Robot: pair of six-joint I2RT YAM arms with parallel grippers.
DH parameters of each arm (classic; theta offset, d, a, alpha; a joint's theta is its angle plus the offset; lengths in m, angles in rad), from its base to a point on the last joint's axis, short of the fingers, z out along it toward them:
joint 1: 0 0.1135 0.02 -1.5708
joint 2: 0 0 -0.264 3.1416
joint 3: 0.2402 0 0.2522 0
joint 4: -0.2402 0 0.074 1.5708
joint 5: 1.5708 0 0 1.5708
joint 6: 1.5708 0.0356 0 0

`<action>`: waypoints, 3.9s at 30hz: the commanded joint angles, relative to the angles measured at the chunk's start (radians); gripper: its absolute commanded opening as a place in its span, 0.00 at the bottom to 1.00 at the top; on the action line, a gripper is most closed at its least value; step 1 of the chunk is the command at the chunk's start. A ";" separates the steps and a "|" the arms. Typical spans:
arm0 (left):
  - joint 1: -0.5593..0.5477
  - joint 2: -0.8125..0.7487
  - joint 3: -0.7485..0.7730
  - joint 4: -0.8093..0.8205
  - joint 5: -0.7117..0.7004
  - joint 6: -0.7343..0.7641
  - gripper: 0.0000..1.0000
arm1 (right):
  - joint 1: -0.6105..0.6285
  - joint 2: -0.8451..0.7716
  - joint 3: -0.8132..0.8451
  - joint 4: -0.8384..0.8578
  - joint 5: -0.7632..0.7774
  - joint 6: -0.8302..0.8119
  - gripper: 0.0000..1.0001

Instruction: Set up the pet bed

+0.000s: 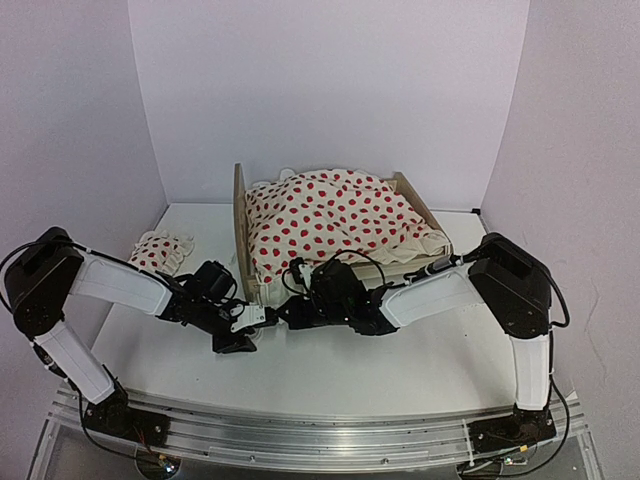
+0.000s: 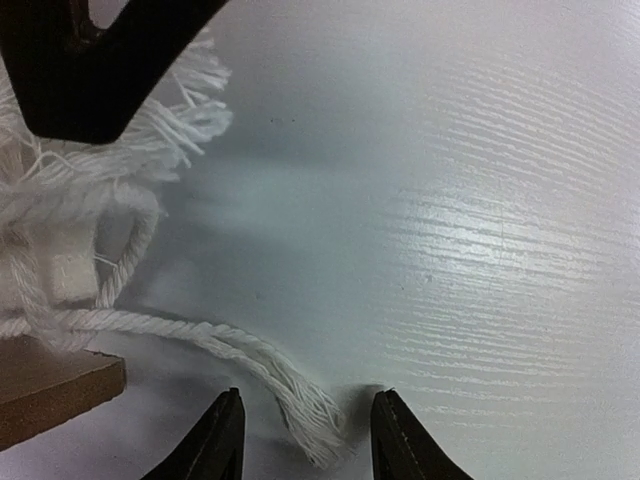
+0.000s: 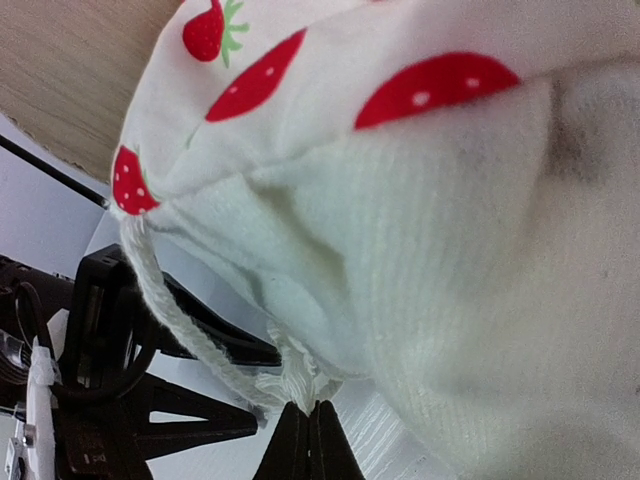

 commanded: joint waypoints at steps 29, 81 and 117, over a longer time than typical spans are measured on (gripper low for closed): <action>0.226 -0.322 -0.094 -0.237 -0.117 0.338 0.00 | -0.055 -0.404 0.120 -0.320 0.311 -0.416 0.00; 0.227 -0.306 -0.063 -0.208 0.071 0.349 0.00 | 0.144 -0.108 0.252 -0.343 -0.310 -0.332 0.00; -0.229 0.121 0.733 -0.166 -0.159 0.042 0.68 | -0.643 -0.339 0.424 -1.182 0.142 -0.258 0.62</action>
